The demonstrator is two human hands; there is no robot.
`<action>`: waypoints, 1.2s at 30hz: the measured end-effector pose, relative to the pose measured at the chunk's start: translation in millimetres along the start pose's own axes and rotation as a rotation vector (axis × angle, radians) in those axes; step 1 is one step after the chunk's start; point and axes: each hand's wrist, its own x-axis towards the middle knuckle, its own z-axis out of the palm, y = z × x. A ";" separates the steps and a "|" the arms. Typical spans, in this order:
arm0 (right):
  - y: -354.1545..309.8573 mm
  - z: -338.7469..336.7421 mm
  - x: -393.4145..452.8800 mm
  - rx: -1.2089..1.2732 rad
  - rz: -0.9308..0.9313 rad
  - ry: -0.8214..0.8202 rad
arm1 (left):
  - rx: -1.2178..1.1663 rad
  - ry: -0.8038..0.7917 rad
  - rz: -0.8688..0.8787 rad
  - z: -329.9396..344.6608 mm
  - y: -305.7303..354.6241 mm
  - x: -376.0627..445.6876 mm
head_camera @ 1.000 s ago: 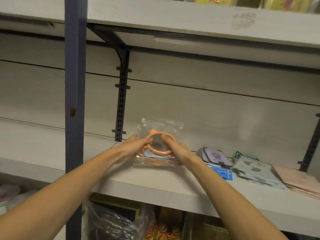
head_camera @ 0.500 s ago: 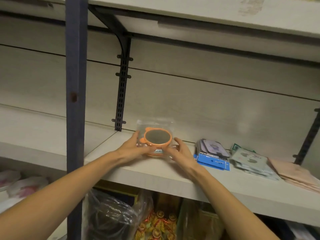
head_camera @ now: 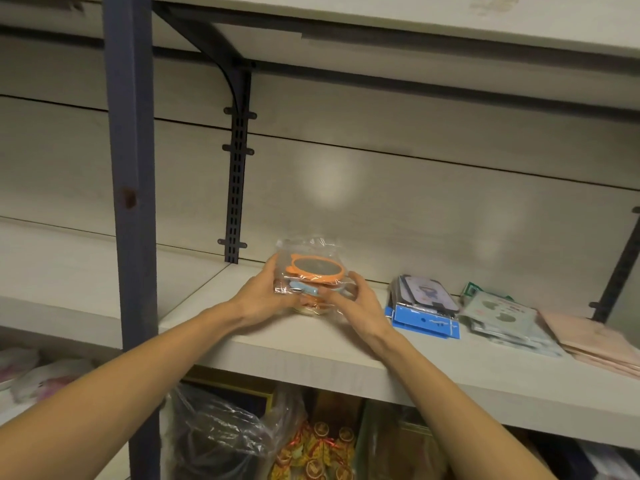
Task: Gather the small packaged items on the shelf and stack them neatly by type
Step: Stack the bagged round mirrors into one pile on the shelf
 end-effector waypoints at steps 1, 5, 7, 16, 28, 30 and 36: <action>0.1 0.5 0.6 0.008 -0.003 -0.003 | -0.018 0.008 -0.033 1.3 -1.9 -0.6; -1.1 4.5 -2.2 -0.005 -0.058 0.033 | -0.027 -0.001 -0.078 3.7 -3.9 -3.0; -1.3 6.2 -3.3 -0.011 -0.073 0.039 | -0.056 -0.022 -0.068 4.5 -1.3 -3.8; 1.3 0.2 -2.2 -0.037 -0.050 0.039 | -0.167 -0.030 -0.098 1.6 -2.4 -4.2; 7.3 -0.5 -1.5 -0.145 -0.072 0.048 | -0.116 -0.034 -0.124 -0.9 -14.5 2.5; 8.9 0.3 -0.1 -0.147 -0.075 0.043 | -0.101 -0.044 -0.094 -0.3 -14.9 1.6; 7.1 2.6 0.2 -0.118 -0.086 0.038 | -0.096 -0.072 -0.061 2.4 -3.3 -4.3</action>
